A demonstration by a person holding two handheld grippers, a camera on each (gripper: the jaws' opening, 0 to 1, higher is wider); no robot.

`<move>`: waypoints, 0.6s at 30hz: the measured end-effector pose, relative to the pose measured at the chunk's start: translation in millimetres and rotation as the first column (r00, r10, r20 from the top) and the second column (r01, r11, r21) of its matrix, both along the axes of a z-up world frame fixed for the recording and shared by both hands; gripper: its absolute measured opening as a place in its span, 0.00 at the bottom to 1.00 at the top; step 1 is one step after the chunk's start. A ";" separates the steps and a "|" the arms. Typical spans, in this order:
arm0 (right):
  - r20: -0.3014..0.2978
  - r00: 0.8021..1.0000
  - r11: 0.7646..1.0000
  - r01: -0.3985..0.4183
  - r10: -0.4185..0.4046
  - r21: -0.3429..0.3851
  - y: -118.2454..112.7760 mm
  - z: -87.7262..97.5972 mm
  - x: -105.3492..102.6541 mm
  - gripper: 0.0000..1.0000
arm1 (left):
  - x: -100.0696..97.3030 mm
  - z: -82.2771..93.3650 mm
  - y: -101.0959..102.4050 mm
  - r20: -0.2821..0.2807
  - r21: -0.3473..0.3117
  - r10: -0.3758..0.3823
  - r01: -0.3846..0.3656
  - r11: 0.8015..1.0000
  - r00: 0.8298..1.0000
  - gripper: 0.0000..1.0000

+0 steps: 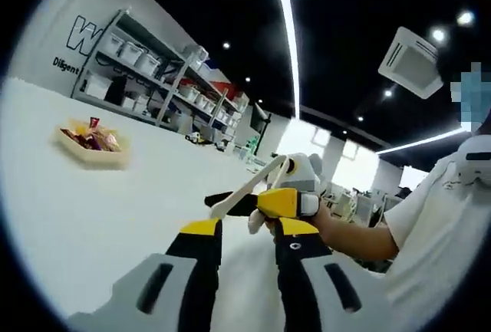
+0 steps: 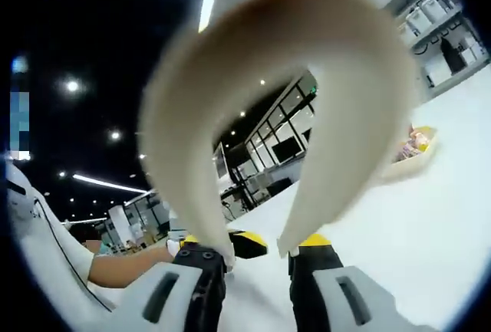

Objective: Place the target food into the container with the food tongs after gripping and lifting it, then release it inside without dropping or visibly crushing the food.

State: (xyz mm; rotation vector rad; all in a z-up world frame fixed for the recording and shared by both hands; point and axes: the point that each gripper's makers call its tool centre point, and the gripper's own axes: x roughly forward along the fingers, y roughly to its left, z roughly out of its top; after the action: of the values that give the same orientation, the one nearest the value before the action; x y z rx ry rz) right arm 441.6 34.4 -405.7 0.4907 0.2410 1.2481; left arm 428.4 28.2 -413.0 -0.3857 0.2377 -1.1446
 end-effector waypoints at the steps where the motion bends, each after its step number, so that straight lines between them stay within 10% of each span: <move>1: -0.002 1.000 1.000 -0.003 0.003 0.001 0.3 -0.4 -0.8 0.25 | -1.2 0.3 -0.3 0.000 -0.004 -0.009 0.009 1.000 1.000 0.20; 18: -0.035 0.999 0.997 -0.029 0.032 0.076 2.7 8.0 -4.1 0.26 | -5.9 12.3 -2.4 -0.001 -0.086 -0.098 0.098 0.991 0.995 0.04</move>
State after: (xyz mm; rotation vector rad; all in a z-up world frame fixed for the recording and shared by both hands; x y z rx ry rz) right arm 437.5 37.1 -397.7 0.5768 0.2334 1.2821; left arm 422.5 25.8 -400.7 -0.4572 0.2139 -1.2534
